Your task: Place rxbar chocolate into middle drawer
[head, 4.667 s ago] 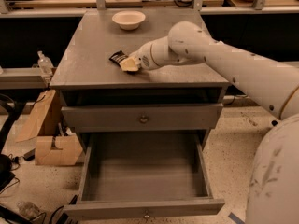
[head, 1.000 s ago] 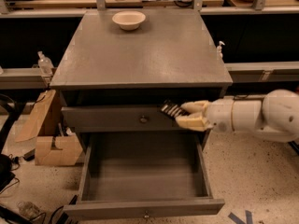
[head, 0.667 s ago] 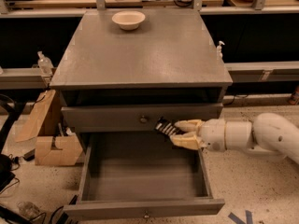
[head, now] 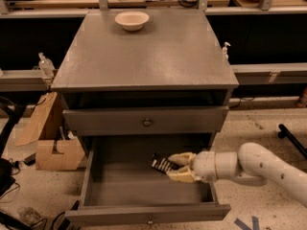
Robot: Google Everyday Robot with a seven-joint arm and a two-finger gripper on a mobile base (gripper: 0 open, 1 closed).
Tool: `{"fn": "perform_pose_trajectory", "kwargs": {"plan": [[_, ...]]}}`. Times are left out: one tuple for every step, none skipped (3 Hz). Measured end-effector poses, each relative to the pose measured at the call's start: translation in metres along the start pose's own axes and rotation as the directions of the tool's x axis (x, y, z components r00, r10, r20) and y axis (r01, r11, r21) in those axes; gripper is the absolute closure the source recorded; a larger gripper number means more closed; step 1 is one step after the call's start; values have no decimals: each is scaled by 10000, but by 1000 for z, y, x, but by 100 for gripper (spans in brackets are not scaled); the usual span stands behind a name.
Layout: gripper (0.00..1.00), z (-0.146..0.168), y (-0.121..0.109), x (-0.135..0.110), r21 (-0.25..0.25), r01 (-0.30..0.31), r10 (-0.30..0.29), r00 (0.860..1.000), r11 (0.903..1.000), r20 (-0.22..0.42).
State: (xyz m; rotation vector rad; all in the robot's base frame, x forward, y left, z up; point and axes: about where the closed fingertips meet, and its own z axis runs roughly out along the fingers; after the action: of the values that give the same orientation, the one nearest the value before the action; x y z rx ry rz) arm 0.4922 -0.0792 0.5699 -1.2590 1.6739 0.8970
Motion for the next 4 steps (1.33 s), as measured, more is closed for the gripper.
{"fn": "perform_pose_trajectory", "kwargs": {"plan": [[100, 34, -14, 43, 136, -255, 266, 9961, 9996, -838], [100, 64, -41, 91, 454, -870, 928, 9845, 9952, -1485], [100, 85, -54, 131, 507, -1630, 1695, 9687, 9853, -1813], [100, 98, -59, 154, 527, -2094, 2158, 9561, 9764, -1982]]}}
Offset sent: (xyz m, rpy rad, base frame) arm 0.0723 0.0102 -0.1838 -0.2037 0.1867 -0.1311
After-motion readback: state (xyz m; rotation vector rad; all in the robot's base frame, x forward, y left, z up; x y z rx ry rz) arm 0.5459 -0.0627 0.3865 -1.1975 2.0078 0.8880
